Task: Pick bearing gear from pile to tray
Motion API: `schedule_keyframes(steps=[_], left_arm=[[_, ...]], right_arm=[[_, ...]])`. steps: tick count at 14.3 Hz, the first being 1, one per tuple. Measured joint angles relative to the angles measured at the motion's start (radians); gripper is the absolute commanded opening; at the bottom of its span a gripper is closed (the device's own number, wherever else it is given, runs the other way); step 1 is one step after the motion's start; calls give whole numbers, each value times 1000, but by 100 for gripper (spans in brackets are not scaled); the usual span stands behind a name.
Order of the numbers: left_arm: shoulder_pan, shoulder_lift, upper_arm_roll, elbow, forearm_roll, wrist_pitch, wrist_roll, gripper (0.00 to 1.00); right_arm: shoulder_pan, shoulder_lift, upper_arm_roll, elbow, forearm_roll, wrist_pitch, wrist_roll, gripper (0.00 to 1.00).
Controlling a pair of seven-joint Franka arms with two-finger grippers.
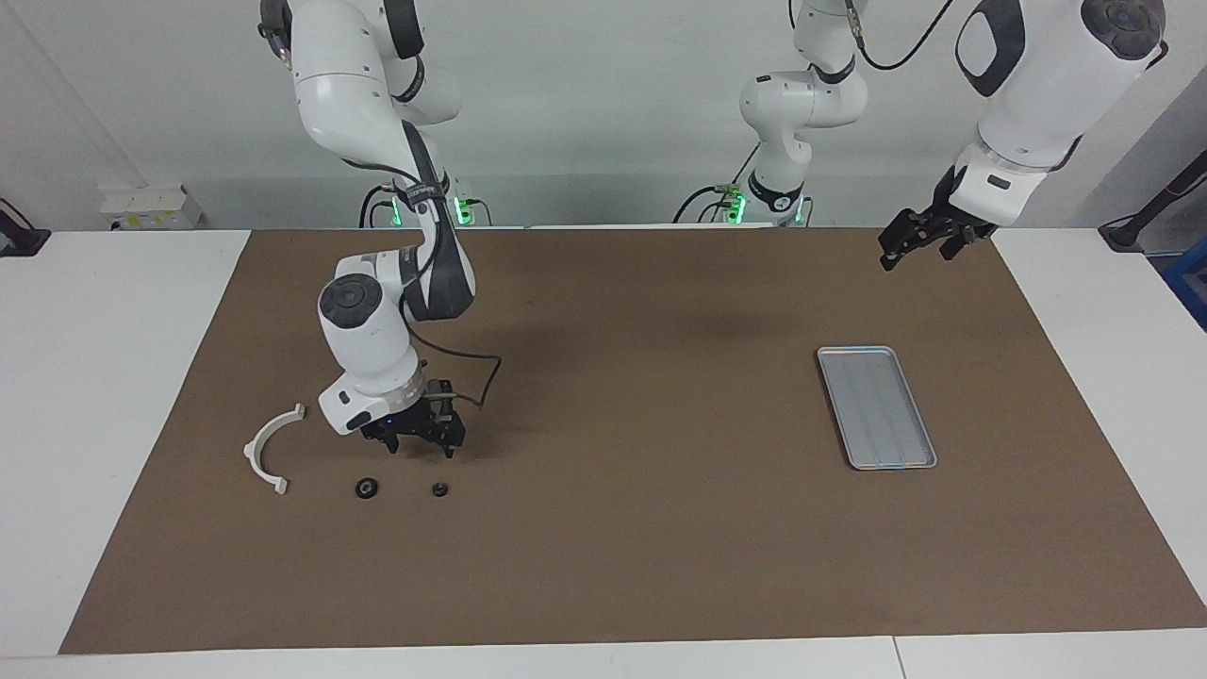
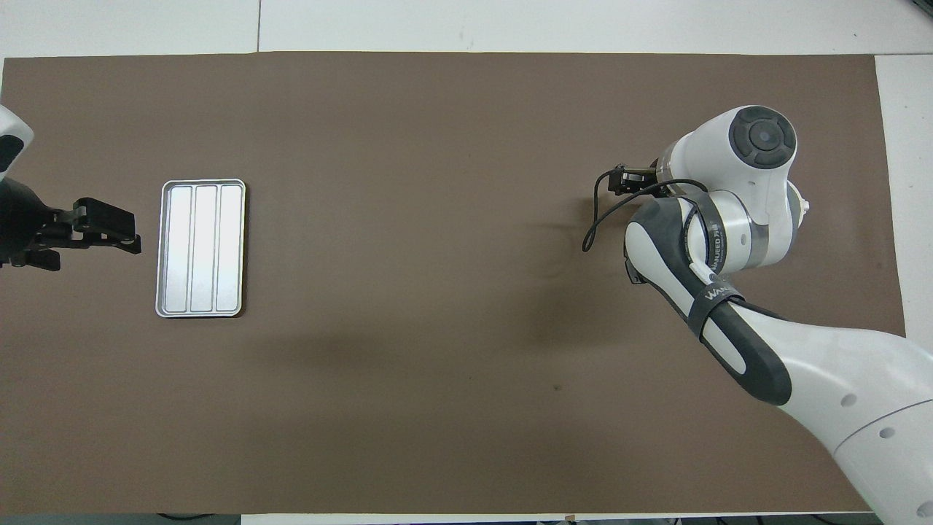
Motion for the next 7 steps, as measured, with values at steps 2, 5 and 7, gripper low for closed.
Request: schedule_keyframes(steps=[2,5,7], left_arm=[[0,-1,1,-3,0,0,0,100],[-1,-2,-1,-7,0,-4,0,100],[-1,-5,-2,-14,0,-5,0,100]], right_arm=[[2,30,1,25,-26,3,22,91],[11,62,1,69,-64,3,60,94],[13,83,1,99,-64,2,61,97]])
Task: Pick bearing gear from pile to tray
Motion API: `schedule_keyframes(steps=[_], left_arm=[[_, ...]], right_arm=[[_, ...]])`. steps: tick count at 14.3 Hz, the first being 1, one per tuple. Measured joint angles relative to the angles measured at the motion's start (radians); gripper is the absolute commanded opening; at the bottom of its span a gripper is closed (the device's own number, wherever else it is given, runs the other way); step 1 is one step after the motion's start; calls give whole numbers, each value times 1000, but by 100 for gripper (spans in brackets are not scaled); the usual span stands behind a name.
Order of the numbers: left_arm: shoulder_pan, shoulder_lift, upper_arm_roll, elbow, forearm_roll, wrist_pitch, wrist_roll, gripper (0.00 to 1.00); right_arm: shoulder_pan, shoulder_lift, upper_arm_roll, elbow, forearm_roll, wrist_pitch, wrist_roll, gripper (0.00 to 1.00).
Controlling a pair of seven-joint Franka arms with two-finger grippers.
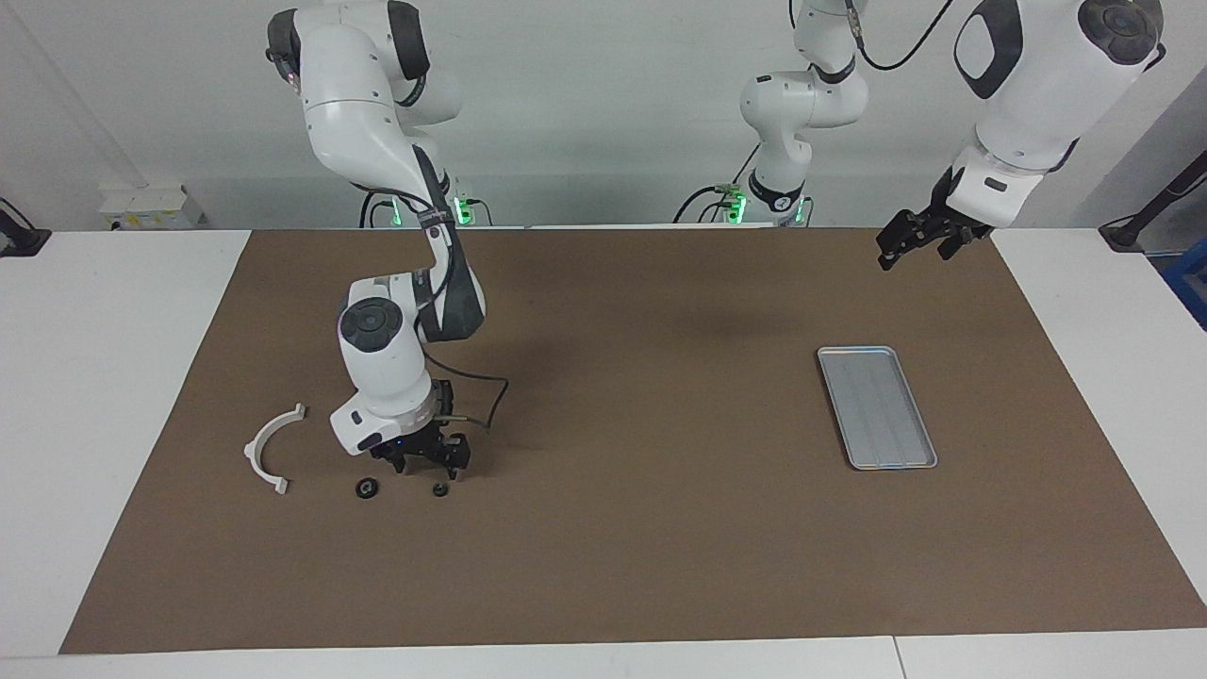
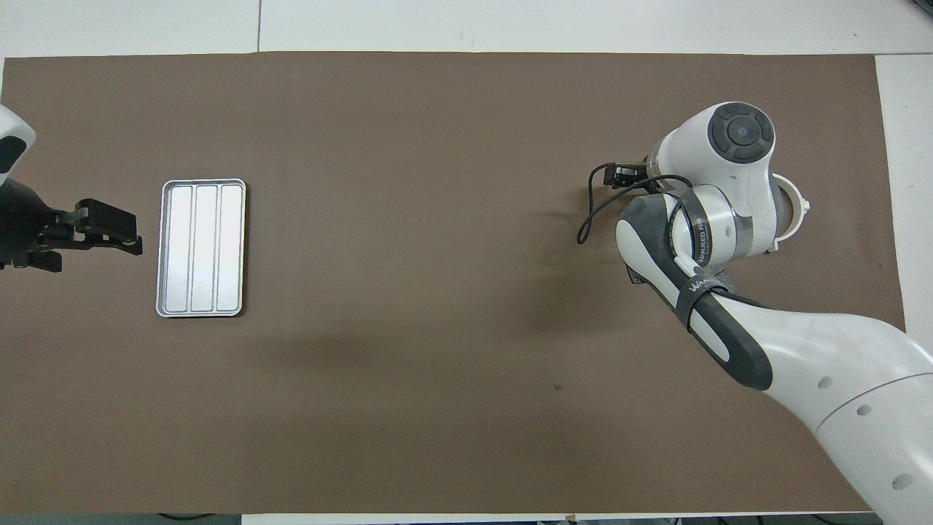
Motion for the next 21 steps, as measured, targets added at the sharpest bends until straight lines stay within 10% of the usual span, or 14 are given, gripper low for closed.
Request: schedule_keyframes(steps=[15,21], left_arm=[[-13,-17,-7,-3,0,-4,-157,100],[-14,-20,-9,-3,-1,-4,-177,100]], right_arm=[[0,75,0,121,13,-99,56,83],[0,85,1,134,13,-100,58,47]])
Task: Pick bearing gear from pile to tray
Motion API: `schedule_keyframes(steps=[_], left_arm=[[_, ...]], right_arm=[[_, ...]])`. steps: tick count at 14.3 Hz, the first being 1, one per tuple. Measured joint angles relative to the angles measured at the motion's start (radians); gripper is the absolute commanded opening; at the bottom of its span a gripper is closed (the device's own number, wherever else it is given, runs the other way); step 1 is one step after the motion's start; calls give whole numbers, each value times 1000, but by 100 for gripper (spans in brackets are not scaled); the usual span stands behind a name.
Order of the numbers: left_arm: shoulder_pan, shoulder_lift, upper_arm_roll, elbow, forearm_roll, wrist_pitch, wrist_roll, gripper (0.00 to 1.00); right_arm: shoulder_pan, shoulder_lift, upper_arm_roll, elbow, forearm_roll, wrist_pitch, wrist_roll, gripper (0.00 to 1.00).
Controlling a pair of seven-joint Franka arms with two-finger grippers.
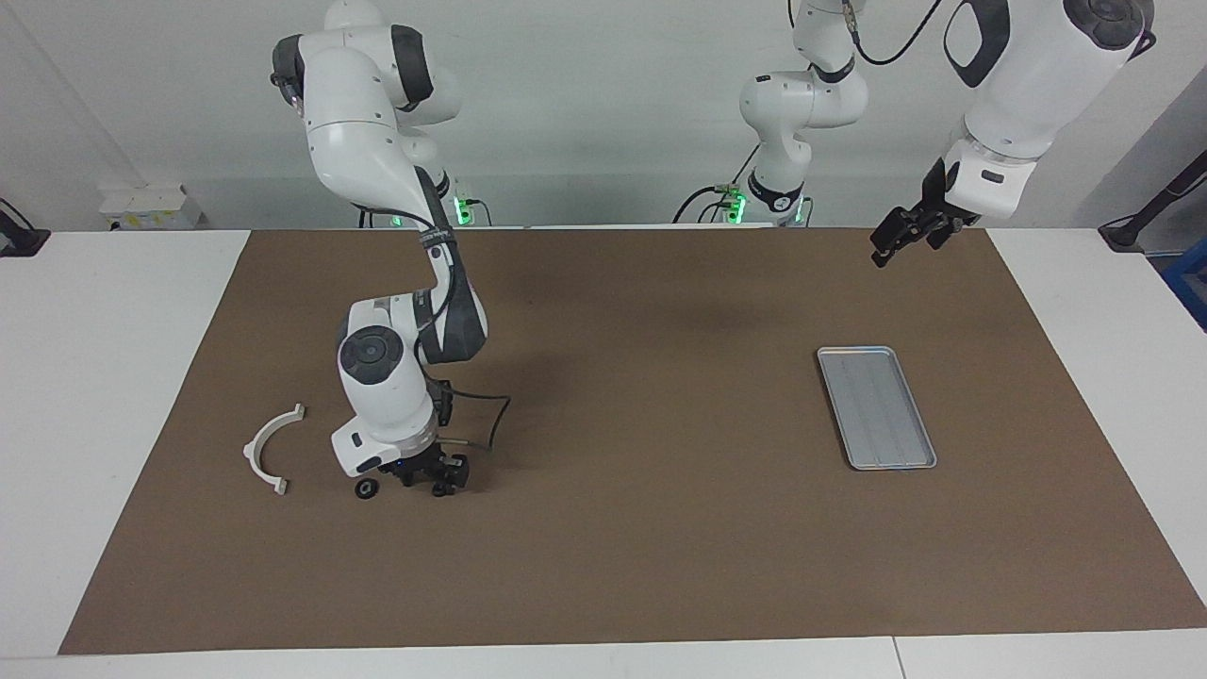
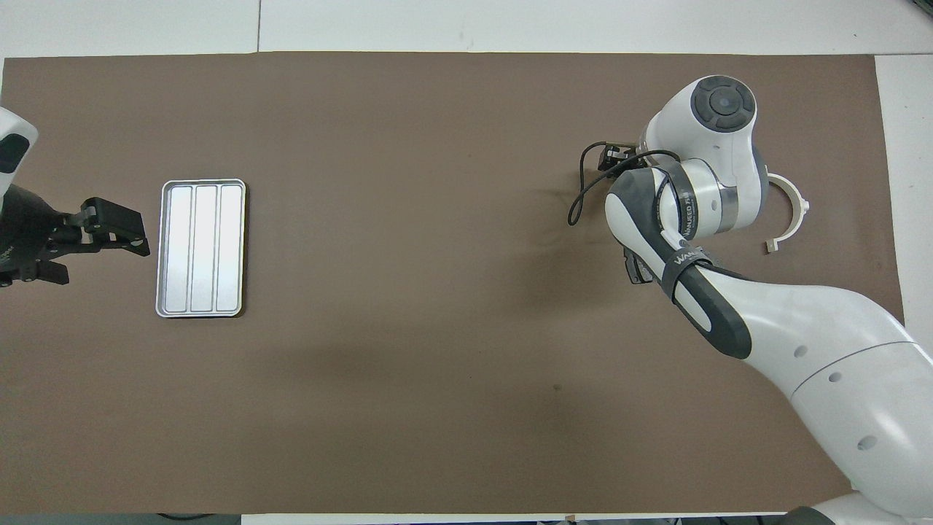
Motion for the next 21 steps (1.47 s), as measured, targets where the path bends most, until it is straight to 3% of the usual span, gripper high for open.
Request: schedule_keyframes(steps=[3,7,14,17,21], left_arm=[[4,-2,7,-7,-24,3,-93,100],[-7,-20,2,-77,-42,72,-127,100],[-76,-61,-3,-216,-43,215,-144,100],[-76,-69,-3,-230,-43,223,-144,100],[-82,-74,-4,-236,-43,238,-197,100]], right_arm=[[0,0,0,6,0,-4,6,39],[0,0,0,9,0,-4,10,0],[0,0,0,24,-1,-39,10,0],[14,-12,1,159,-1,-302,10,0],[101,-121,13,294,27,-614,114,0]])
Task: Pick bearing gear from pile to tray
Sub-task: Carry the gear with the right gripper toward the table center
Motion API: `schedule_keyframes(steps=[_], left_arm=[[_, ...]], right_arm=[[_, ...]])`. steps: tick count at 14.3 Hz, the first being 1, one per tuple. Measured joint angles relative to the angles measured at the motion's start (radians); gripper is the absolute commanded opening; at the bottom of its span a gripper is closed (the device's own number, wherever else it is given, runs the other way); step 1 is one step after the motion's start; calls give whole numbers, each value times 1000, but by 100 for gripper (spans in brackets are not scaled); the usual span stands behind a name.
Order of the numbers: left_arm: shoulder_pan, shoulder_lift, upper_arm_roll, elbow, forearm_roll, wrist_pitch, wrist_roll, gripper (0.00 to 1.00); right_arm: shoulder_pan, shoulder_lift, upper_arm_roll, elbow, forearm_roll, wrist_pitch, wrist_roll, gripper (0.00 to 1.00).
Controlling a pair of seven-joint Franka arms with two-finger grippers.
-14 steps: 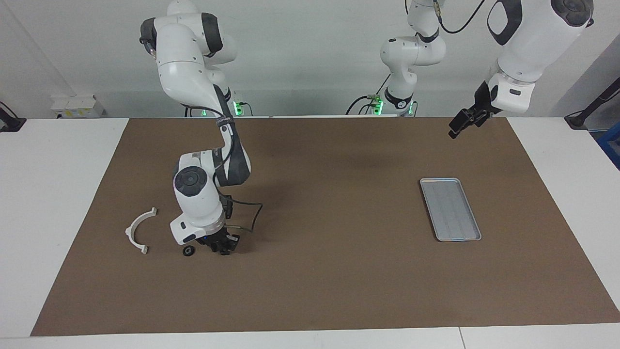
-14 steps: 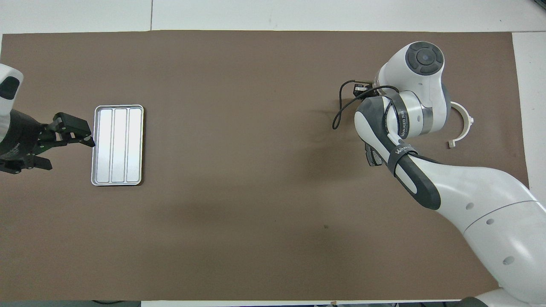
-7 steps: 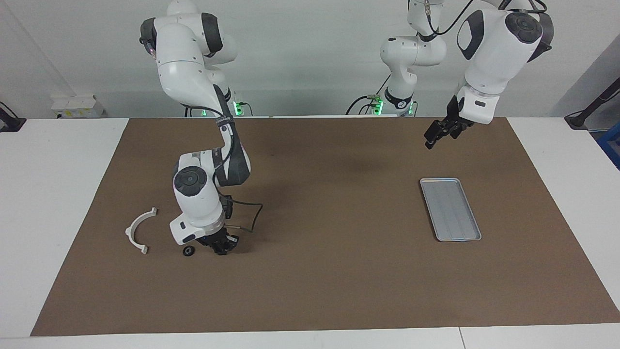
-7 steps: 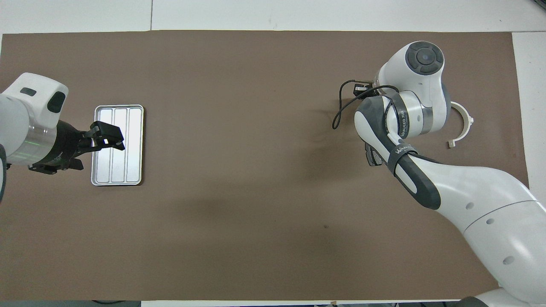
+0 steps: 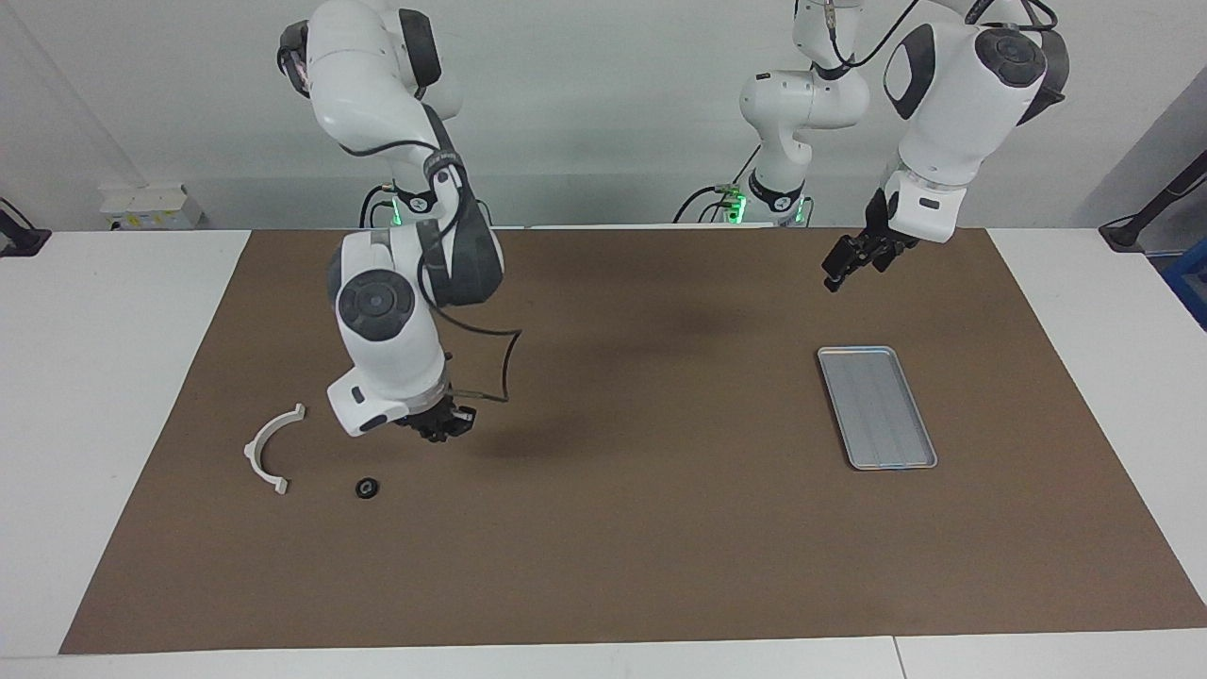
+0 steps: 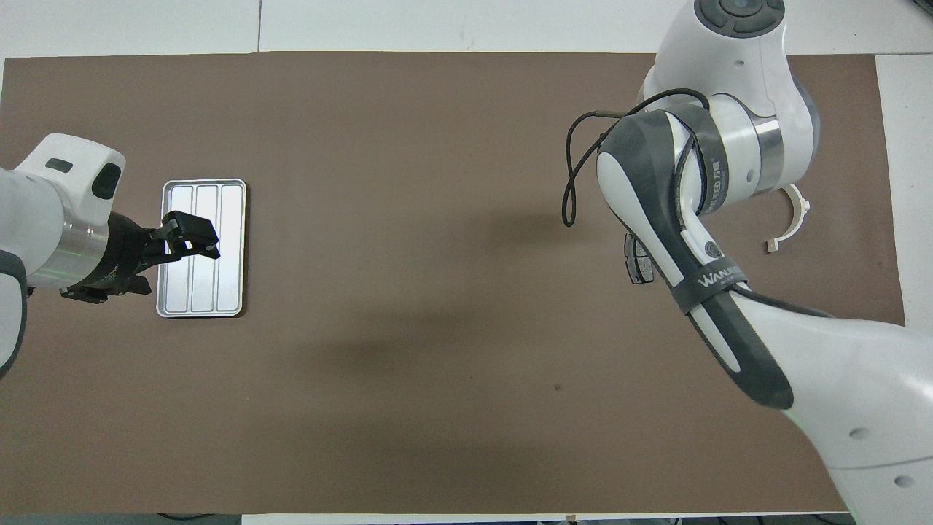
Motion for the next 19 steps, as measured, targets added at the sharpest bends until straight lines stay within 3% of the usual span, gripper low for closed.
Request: schedule_keyframes(steps=[3,8,11,14,19], left_arm=[[-30,8,-1,-18,0,35,-29,100],[-69,90,-1,-26,0,97,-40,100],[-69,105,3,-26,2,99,6,100],[-43,105,12,-27,3,99,186,100],[-4,105,19,-67,3,130,305,100]], right_arm=[[98,-53,39,13,33,-42,299,0],[299,-38,53,7,41,69,705,0],[340,-16,53,-55,41,175,784,0],[382,33,53,-125,37,300,848,0],[409,125,49,-158,22,441,885,0]])
